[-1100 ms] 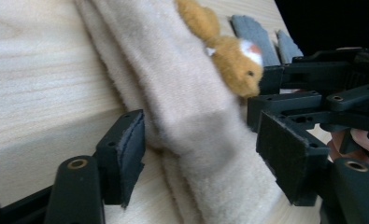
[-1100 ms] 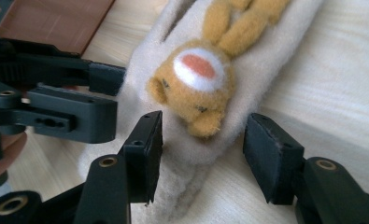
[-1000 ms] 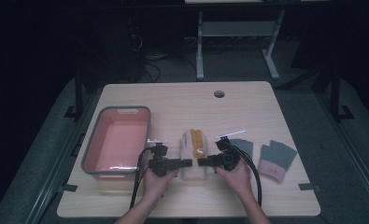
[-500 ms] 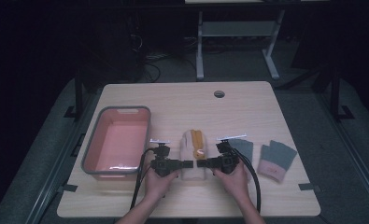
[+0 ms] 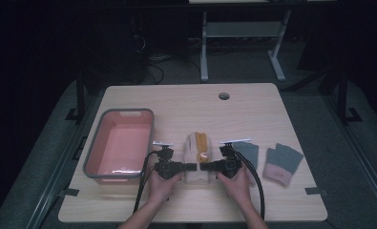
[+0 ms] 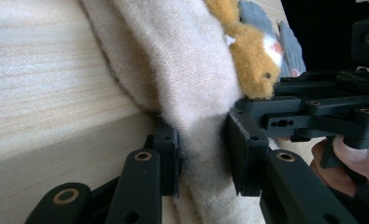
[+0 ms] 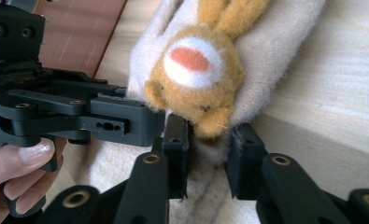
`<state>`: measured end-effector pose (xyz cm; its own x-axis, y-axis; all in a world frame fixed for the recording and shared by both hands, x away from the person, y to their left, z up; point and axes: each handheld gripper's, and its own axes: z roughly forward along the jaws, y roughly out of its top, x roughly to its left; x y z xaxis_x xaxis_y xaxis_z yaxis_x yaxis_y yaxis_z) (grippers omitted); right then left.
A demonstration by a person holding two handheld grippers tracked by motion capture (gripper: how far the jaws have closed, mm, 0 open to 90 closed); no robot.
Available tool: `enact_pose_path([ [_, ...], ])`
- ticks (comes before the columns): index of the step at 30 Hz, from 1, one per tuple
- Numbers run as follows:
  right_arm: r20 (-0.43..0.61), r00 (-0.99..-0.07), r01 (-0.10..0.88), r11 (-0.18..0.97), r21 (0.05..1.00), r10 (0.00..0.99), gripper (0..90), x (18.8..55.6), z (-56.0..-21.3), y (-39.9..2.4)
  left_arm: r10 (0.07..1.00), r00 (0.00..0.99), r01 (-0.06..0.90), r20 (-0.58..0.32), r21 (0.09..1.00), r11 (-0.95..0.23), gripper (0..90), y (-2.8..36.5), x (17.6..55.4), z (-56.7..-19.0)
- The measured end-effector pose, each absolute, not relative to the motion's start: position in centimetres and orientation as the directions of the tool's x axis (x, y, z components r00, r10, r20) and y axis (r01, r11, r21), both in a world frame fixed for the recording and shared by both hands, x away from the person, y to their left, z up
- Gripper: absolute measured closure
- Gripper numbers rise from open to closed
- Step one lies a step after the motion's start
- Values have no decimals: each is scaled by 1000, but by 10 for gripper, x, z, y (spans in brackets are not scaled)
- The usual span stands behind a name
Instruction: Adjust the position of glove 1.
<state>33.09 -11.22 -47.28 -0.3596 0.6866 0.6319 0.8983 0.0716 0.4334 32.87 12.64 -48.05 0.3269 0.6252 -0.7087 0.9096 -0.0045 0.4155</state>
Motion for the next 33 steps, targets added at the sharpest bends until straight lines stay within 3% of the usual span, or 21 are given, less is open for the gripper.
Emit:
enact_pose_path([
  [9,658,-352,903,59,425,666,773,333,-473,-114,604,300,923,-738,385,13,707,128,330,-480],
  [33,682,-377,895,57,442,627,793,331,-460,-120,556,353,902,-753,432,13,722,131,327,-464],
])
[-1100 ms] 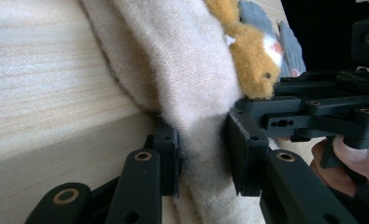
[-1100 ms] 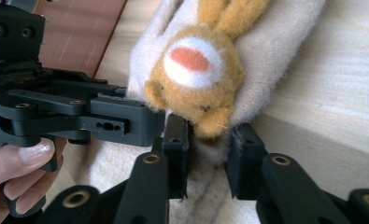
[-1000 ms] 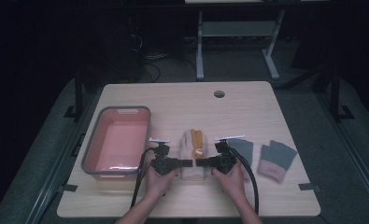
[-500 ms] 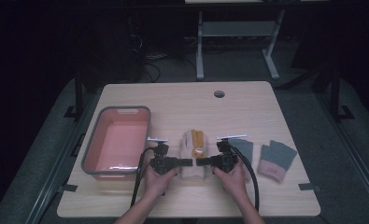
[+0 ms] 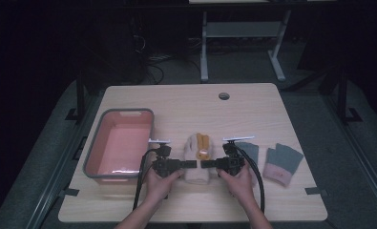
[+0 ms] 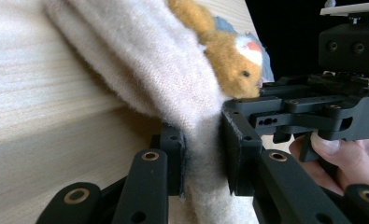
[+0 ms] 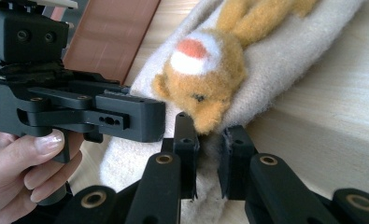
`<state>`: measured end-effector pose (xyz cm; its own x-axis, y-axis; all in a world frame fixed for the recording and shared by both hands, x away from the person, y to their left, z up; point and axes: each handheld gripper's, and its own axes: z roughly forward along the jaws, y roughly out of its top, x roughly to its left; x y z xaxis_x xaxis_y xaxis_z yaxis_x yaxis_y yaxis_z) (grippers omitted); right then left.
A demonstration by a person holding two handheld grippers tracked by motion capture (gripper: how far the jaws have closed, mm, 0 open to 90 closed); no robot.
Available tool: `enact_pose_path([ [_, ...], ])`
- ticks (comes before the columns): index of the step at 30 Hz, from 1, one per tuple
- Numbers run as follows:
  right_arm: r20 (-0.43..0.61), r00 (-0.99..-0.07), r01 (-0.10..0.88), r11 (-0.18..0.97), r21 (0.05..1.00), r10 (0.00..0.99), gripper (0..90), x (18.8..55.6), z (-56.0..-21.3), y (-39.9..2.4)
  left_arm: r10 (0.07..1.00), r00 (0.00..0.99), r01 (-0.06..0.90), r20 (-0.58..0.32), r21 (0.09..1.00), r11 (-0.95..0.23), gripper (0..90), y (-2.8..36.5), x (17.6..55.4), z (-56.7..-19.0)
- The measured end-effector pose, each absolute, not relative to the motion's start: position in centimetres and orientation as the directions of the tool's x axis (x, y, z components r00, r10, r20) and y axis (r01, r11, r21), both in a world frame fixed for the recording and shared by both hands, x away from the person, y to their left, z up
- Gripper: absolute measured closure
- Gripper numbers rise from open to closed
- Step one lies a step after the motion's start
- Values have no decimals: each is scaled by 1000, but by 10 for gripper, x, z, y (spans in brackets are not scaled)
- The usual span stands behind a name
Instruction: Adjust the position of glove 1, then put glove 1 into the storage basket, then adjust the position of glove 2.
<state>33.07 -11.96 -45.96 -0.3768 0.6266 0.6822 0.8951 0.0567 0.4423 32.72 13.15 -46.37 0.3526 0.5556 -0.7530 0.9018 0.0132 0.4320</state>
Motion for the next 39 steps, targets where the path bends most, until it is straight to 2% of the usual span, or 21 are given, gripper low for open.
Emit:
enact_pose_path([
  [16,683,-396,886,61,459,614,800,333,-444,-117,539,379,889,-753,458,15,731,135,331,-446],
  [20,687,-401,884,60,463,606,804,332,-441,-119,555,425,863,-715,505,-10,731,127,324,-433],
  [39,695,-433,860,32,510,574,810,323,-407,-130,498,478,839,-724,544,-14,741,129,327,-402],
])
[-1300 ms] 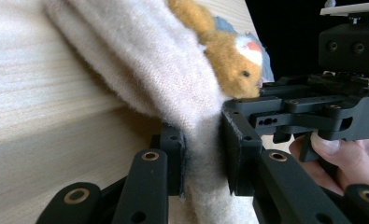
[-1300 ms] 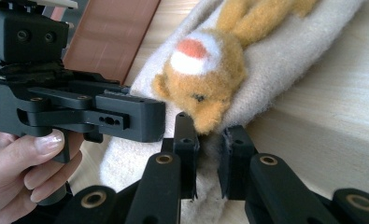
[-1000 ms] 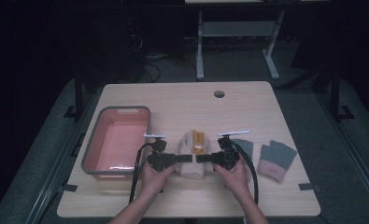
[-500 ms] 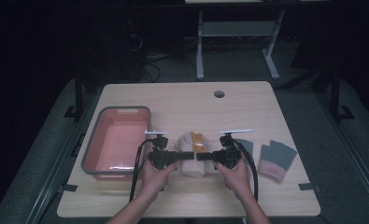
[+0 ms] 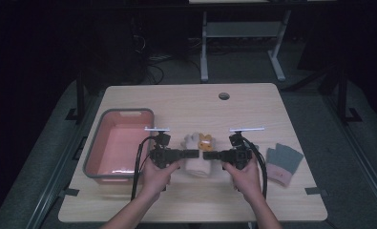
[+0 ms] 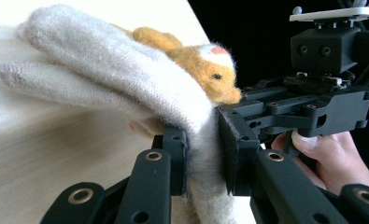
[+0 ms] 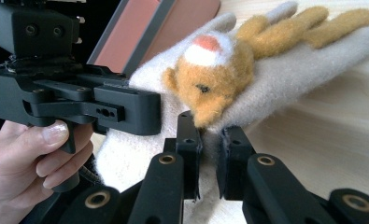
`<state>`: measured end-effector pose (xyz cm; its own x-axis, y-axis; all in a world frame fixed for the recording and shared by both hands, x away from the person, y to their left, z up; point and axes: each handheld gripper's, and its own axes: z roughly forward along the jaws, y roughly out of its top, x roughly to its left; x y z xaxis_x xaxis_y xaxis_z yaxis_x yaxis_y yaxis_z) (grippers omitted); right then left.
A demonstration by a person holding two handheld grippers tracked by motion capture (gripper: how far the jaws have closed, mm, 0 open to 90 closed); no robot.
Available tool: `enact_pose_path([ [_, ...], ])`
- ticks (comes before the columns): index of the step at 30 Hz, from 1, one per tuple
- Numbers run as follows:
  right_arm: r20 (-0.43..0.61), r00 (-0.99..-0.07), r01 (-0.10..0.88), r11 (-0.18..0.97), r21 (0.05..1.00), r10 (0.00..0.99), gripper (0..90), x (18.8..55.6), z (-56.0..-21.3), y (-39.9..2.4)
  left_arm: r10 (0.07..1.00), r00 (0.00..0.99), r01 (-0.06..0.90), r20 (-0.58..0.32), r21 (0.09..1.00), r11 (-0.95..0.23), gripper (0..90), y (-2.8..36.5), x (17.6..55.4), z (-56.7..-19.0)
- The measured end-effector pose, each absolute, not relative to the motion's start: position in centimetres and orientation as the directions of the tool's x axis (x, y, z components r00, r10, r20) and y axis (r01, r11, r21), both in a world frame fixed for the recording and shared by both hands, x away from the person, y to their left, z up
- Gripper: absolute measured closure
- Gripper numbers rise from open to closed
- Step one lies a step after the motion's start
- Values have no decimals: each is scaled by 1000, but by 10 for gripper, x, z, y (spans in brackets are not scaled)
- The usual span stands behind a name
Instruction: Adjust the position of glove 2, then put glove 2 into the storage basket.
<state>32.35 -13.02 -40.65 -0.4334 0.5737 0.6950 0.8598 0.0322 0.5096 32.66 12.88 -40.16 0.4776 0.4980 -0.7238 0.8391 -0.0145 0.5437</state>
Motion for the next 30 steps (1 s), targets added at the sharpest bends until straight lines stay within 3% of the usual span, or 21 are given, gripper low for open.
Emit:
enact_pose_path([
  [30,666,-501,826,77,558,553,812,342,-358,-100,484,503,812,-716,584,21,747,163,338,-358],
])
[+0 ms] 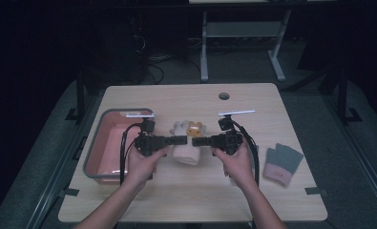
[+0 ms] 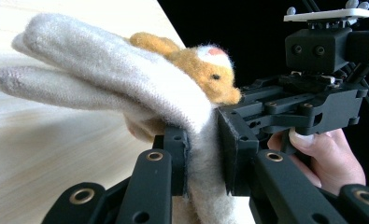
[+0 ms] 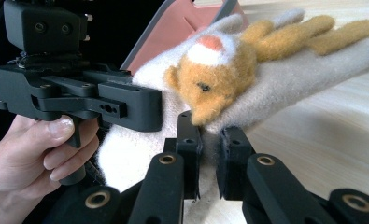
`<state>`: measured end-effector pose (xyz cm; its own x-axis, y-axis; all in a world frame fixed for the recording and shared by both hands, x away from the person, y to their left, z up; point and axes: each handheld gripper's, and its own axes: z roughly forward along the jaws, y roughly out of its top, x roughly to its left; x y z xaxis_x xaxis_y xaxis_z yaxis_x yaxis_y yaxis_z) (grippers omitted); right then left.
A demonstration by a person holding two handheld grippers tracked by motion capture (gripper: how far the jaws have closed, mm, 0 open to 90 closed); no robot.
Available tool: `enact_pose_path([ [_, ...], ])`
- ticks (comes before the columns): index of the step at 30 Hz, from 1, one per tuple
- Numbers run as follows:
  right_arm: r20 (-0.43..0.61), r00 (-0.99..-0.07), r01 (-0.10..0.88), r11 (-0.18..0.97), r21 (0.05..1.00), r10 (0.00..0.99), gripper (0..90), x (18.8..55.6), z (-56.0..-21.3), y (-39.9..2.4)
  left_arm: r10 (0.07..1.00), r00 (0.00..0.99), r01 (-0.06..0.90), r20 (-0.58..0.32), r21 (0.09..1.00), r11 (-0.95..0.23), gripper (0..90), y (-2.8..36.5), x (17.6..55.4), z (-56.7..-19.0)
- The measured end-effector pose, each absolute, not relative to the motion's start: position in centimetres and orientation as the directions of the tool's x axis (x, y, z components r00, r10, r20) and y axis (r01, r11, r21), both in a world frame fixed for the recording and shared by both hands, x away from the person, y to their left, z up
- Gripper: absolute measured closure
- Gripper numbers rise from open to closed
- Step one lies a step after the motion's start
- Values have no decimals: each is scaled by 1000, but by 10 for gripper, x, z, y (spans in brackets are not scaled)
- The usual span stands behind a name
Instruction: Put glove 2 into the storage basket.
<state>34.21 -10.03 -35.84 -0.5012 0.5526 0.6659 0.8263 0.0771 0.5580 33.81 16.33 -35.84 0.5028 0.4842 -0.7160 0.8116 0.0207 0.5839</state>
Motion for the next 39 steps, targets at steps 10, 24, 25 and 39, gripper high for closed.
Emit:
enact_pose_path([
  [10,662,-522,818,97,567,538,813,350,-346,-85,487,514,797,-706,603,33,747,179,341,-348],
  [24,650,-554,802,124,584,520,813,360,-333,-66,499,512,786,-700,615,56,748,200,344,-336],
  [25,650,-554,802,124,584,520,813,360,-333,-66,499,512,786,-700,615,56,748,200,344,-336],
  [39,651,-578,793,151,590,492,815,371,-323,-39,499,506,780,-703,620,84,752,229,346,-329],
])
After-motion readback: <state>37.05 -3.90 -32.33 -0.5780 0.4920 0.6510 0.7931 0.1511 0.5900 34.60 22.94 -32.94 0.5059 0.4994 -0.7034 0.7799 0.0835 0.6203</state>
